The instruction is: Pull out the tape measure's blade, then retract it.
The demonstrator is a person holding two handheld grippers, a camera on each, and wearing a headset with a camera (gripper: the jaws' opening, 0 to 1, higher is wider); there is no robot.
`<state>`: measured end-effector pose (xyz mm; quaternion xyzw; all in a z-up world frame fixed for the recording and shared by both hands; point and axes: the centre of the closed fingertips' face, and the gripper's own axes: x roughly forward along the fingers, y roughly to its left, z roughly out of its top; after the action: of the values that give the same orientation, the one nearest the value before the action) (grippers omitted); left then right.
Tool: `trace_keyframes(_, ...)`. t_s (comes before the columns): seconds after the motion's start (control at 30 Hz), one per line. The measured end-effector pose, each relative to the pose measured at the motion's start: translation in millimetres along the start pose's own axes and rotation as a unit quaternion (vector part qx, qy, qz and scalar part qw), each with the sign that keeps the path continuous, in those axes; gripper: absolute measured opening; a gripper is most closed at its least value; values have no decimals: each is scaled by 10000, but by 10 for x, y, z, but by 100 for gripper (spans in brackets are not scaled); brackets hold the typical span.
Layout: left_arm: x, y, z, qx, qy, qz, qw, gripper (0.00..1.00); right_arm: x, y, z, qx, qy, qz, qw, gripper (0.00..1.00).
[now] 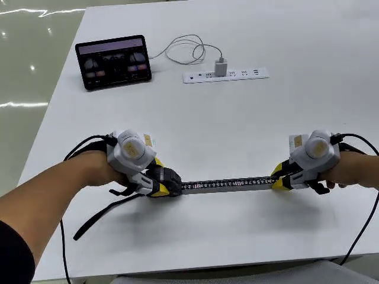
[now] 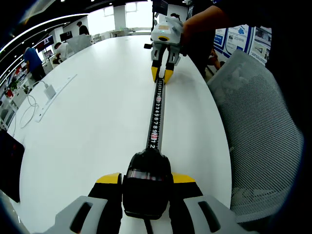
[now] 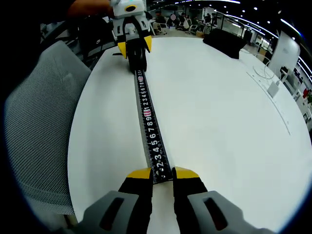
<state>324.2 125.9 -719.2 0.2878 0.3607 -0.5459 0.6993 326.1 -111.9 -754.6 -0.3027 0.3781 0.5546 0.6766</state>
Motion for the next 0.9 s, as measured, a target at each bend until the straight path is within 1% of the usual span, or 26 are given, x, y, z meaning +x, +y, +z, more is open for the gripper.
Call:
trace_keyframes(0.2,-1,2,4,-14,-10,-6,10000,33,-2,2,5,12,2,2,10000,11)
trace_keyframes(0.3,4,-5,16,3,32,-2,10000,33,-2,2,7,26,9,2,10000,12)
trace_keyframes(0.4,6,-7,21,10,48,8,10000,33,-1,13,16,-76,83,0,9999,12)
trace_keyframes(0.43,9,-14,24,76,90,11,9999,33,-1,14,17,-85,96,4,9999,12)
trace_keyframes(0.57,11,2,18,123,150,-5,9998,33,-2,12,17,-98,131,13,9999,12)
trace_keyframes(0.77,15,8,25,144,122,-13,9998,34,0,20,28,-216,255,25,9994,13)
trace_keyframes(0.9,8,18,8,92,147,4,9999,35,0,16,35,-297,312,2,9991,14)
